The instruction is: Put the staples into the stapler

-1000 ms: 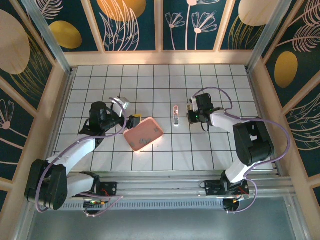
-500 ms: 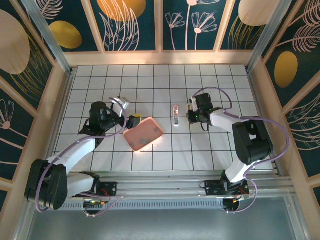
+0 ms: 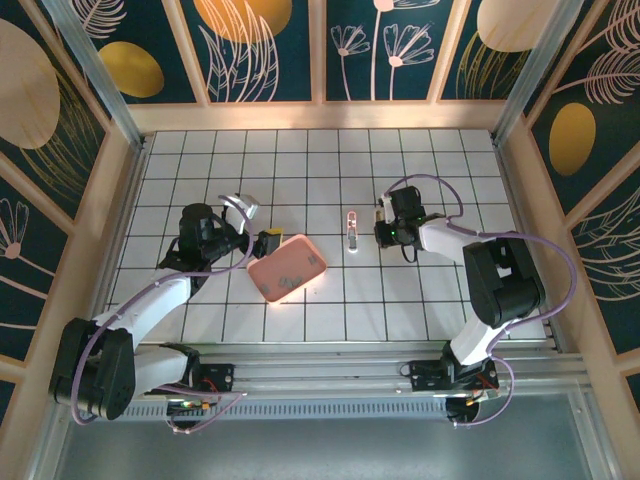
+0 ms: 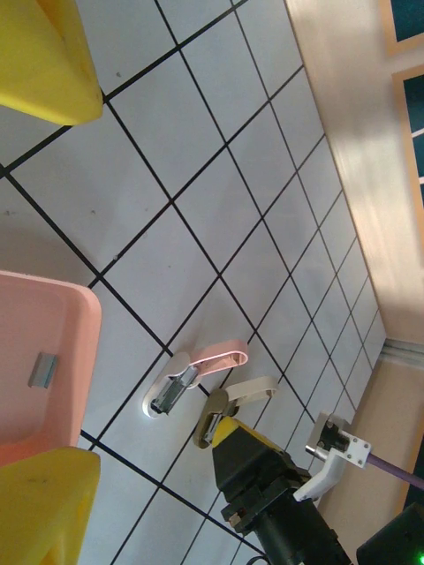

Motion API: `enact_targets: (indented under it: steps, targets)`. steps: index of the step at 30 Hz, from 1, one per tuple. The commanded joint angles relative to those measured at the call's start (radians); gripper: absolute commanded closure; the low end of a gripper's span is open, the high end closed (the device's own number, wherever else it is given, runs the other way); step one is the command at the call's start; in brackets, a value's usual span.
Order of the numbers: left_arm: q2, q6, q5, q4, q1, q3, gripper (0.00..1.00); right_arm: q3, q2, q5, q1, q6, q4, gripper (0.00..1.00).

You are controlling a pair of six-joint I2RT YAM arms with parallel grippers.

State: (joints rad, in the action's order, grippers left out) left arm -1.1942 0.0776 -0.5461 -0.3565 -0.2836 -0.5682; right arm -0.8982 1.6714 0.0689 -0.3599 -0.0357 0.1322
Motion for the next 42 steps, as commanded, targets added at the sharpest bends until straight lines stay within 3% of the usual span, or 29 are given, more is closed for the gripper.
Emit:
enact_targets:
  steps: [1,11,22,32,42]
  targets:
    - [-0.004,0.002,-0.023,-0.019,-0.004,-0.009,0.06,-0.031,-0.004,-0.009,-0.001,-0.001,0.031,0.75]
    - [-0.008,-0.019,-0.017,-0.017,-0.004,-0.023,0.06,-0.046,-0.072,0.021,0.011,-0.030,0.051,0.69]
    - [-0.126,-0.081,0.022,0.122,-0.042,-0.259,0.11,0.066,-0.228,0.370,0.193,-0.342,0.041,0.68]
    - [-0.498,-0.127,0.154,0.493,-0.215,-0.809,0.16,0.245,-0.266,0.576,0.280,-0.565,-0.135,0.67]
    - [-0.928,-0.226,0.171,0.829,-0.376,-1.399,0.17,0.321,-0.250,0.613,0.342,-0.601,-0.208,0.66]
